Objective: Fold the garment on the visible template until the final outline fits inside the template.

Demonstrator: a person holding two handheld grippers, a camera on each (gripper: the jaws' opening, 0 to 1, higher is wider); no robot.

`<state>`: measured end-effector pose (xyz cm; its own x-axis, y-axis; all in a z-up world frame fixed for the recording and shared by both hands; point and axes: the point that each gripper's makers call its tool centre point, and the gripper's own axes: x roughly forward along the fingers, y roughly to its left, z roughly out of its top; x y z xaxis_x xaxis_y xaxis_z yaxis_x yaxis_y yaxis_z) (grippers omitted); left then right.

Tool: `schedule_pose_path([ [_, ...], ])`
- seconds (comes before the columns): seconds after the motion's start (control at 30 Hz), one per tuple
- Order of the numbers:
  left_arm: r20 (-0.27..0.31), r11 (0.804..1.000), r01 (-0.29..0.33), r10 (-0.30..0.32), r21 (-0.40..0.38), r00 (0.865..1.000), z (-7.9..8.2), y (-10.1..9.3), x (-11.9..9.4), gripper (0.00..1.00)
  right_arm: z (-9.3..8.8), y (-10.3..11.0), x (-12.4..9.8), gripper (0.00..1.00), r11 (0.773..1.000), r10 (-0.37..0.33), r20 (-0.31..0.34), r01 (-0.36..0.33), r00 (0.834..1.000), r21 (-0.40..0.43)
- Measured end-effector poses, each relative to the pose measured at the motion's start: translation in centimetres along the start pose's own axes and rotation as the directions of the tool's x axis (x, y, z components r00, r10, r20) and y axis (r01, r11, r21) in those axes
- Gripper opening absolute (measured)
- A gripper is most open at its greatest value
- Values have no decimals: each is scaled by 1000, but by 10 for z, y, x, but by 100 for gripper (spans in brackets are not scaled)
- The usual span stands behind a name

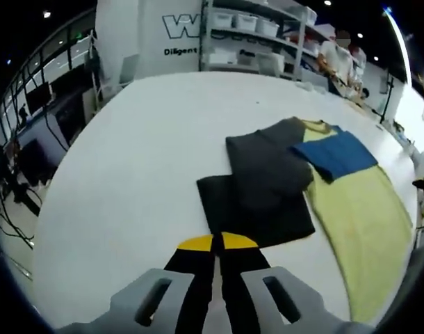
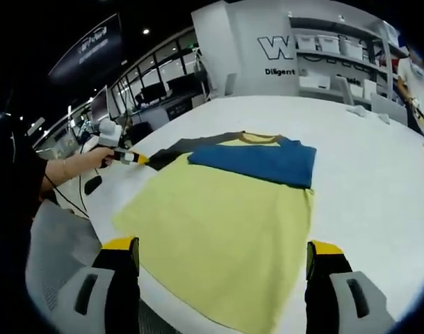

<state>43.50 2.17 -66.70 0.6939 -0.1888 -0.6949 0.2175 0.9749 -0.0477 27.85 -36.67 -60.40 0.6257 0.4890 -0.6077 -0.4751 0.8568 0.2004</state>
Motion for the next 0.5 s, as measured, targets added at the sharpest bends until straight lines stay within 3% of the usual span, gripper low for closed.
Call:
schedule_pose_path([
  [0.3, 42, 999, -34, 33, 5, 999, 12, 18, -16, 0, -1, 1, -5, 99, 1000, -8, -1, 8, 1000, -1],
  [0.5, 66, 996, -92, 92, 7, 994, 17, 47, -33, 0, -2, 4, -6, 99, 1000, -6, 2, 6, 1000, 0],
])
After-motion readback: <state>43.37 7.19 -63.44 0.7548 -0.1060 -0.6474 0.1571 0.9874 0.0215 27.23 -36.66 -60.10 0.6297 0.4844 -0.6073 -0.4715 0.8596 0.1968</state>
